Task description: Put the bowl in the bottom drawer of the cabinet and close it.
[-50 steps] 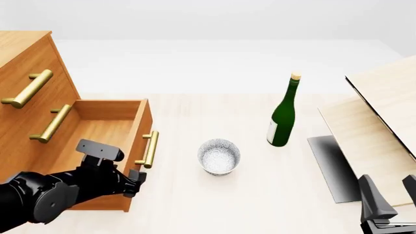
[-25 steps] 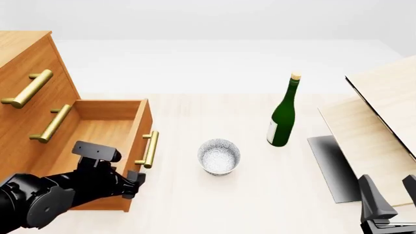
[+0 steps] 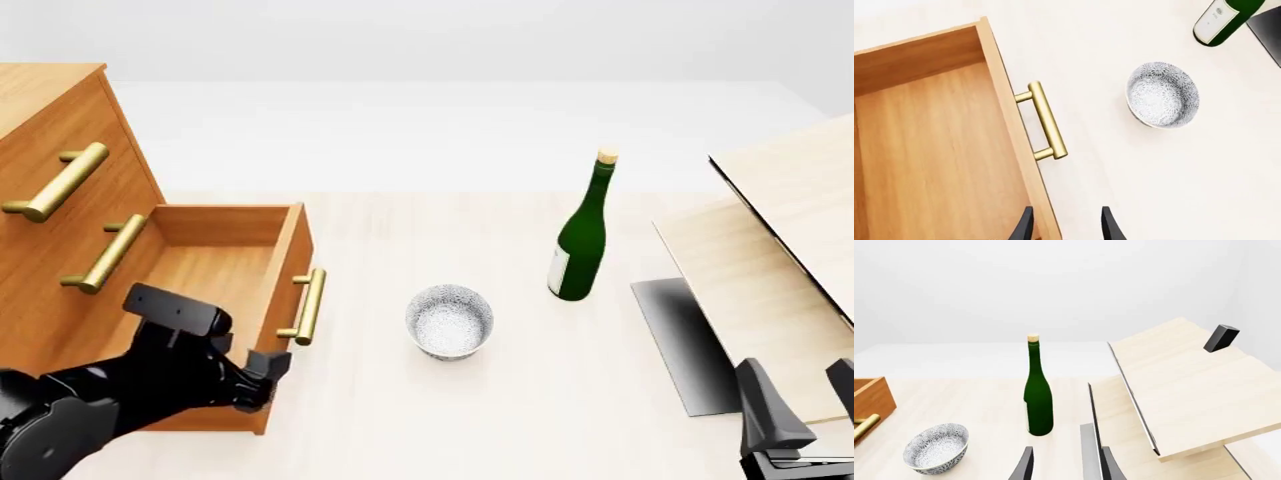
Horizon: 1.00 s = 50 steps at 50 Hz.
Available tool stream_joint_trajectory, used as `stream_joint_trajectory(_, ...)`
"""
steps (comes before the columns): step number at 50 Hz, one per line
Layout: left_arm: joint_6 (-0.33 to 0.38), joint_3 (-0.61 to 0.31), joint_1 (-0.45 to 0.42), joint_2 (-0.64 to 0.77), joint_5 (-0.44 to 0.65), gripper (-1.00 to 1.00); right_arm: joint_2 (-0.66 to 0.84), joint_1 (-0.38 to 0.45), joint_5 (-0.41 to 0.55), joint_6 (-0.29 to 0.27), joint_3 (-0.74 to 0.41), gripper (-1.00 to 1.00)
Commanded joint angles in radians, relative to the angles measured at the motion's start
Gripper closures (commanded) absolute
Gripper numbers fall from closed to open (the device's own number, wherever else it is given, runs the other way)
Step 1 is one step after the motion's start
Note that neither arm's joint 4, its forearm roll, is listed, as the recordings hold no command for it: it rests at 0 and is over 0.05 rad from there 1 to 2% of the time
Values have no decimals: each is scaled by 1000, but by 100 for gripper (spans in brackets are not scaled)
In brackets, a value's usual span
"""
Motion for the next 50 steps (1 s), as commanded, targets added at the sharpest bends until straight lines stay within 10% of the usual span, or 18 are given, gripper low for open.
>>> stream_joint_trajectory(1,26,-1,-4,-83,42,-100,-1,0,0,0,1,-100)
stream_joint_trajectory(50,8,-25,-90,-221,63,-100,-1,0,0,0,1,-100)
